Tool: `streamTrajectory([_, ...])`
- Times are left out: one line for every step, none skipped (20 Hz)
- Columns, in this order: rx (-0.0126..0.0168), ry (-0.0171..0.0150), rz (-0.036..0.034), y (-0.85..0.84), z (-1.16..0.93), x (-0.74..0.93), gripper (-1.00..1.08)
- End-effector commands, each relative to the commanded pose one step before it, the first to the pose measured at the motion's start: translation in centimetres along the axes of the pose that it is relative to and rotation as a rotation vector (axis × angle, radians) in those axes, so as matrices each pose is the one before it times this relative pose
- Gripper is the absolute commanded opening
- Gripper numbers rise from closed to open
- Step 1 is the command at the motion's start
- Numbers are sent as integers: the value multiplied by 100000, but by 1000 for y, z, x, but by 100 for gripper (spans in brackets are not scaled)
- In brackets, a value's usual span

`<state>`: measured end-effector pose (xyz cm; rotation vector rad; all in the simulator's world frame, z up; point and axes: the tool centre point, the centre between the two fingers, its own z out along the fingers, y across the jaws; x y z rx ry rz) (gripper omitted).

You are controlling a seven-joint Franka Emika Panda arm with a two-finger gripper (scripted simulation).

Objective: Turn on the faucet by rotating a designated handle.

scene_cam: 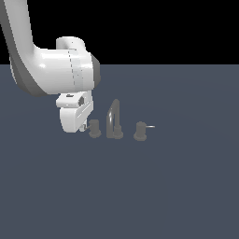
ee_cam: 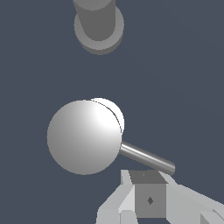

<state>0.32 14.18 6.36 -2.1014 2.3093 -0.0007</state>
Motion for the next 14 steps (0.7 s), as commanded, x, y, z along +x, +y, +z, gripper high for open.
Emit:
streamTrajectory([-988,1161,1539,740,-51,1834,-100])
streamTrajectory([-94,71,100,243,-15,321,-100])
streamTrajectory([-112,84,118,239,-4,332,-100])
streamTrajectory([0,0,0,0,0,0,-100])
streamTrajectory([522,-1120,-2052,-95,46,-1686,-100])
streamTrajectory([-81,147,268,-86,-9,694,-100])
streamTrajectory([-78,144,262,-86,-12,694,-100])
streamTrajectory([-80,148,268,-88,-10,700,-100])
streamTrajectory([-80,148,268,-89,-11,704,-100])
streamTrajectory([-80,149,268,-90,-11,707,-100])
streamTrajectory([-79,149,268,-91,-12,710,-100])
streamTrajectory([-80,153,274,-94,-11,717,-100])
streamTrajectory([-79,154,274,-98,-12,721,-100])
streamTrajectory([0,0,0,0,0,0,-100])
